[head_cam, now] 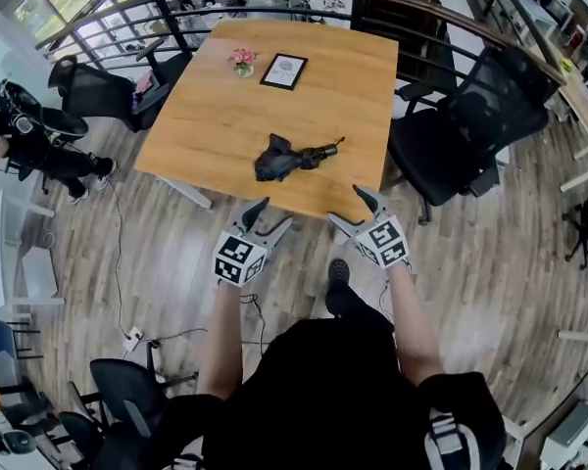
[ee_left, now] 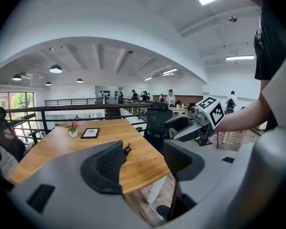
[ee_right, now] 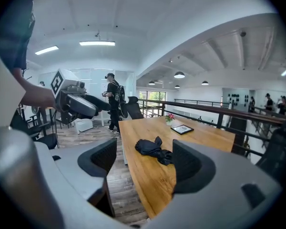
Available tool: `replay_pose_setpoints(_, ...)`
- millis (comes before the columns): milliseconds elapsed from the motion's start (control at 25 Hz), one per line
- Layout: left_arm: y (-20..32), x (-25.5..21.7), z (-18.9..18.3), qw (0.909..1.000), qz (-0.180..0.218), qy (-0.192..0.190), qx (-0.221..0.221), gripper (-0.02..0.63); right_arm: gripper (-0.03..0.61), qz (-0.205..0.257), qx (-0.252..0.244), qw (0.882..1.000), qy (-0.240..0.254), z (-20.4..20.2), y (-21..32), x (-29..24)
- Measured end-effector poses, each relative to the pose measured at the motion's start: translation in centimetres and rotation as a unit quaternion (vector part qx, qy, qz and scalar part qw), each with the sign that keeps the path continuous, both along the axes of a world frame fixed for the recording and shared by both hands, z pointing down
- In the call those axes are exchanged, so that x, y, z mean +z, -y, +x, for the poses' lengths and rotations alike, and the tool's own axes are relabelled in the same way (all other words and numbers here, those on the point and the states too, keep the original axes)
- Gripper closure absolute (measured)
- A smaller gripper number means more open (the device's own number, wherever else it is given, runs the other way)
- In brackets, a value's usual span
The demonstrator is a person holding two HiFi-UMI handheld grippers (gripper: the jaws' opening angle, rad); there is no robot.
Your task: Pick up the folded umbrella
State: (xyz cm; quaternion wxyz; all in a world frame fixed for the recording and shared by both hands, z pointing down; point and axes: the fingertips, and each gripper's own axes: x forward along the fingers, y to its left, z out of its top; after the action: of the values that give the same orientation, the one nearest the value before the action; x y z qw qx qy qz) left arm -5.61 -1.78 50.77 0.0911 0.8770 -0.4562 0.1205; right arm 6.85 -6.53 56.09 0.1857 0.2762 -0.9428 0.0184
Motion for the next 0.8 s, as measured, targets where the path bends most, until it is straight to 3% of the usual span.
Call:
replay_pose_setpoints(480,7.7,2.6,0.6,0.9977,-0.044,0.01,-0.051,0.342,0.198,-0.049,-0.046,0.998,-0.011,1.7,8.7,3.6)
replay_pose_setpoints(800,10.3,4.5,0.0,0.9944,-0.065,0.004,-0.084,0.342,0.198,-0.069,-0.08,0.994,-0.021,0.8,11.3,5.8)
